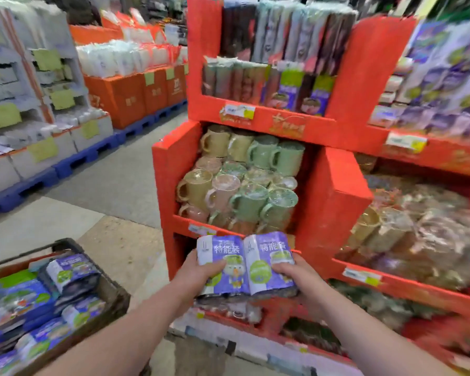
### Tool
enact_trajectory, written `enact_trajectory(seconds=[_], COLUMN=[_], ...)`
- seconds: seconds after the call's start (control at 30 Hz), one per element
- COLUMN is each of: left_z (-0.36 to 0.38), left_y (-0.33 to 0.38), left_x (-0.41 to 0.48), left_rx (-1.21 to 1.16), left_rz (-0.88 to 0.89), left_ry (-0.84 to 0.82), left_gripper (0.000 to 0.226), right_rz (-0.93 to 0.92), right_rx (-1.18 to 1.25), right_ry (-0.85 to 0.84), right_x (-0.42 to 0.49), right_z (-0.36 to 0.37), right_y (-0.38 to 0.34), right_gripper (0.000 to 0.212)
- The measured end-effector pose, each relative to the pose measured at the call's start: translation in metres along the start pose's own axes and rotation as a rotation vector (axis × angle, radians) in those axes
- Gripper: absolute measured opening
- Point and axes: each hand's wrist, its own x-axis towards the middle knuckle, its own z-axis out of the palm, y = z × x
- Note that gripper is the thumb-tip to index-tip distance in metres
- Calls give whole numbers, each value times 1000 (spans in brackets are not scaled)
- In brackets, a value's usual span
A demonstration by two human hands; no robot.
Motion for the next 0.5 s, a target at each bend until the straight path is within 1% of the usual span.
enact_trajectory(seconds=[0.07, 0.13, 0.17, 0.2, 0.27, 0.3, 0.33, 0.37, 0.4, 0.5], left_z=[47, 87, 105, 125, 161, 178, 193, 207, 219, 246], left_y=[6, 6, 4, 6, 12, 15, 17, 22, 25, 38], left_x=[-3, -2, 1, 1, -7, -12, -13, -17, -18, -16], left_rx=[20, 38, 67, 110, 115, 96, 88, 95, 87, 96], left_rz=[12, 32, 39, 52, 66, 76, 88, 89, 103, 124], left_ry=[-56, -97, -116, -155, -208, -223, -236, -255, -278, -311], left_gripper=[42, 59, 66, 65, 42, 35, 33, 33, 36, 58], right_rz=[-17, -46, -61, -75, -95, -96, -104, -111, -121, -157], right_rx=[48, 85, 100, 111, 118, 124, 136, 147, 147, 163], right_ry=[67, 123, 157, 189, 232, 258, 278, 292, 311, 332], right_x=[-21, -43, -52, -62, -79, -85, -92, -95, -100, -108], right_z=[-46, -85, -104, -121, -151, -167, -179, -193, -202, -226], right_y=[2, 5, 7, 7, 6, 7, 6, 7, 5, -2], right_gripper=[65, 53, 51, 54, 61, 67, 74, 78, 74, 60])
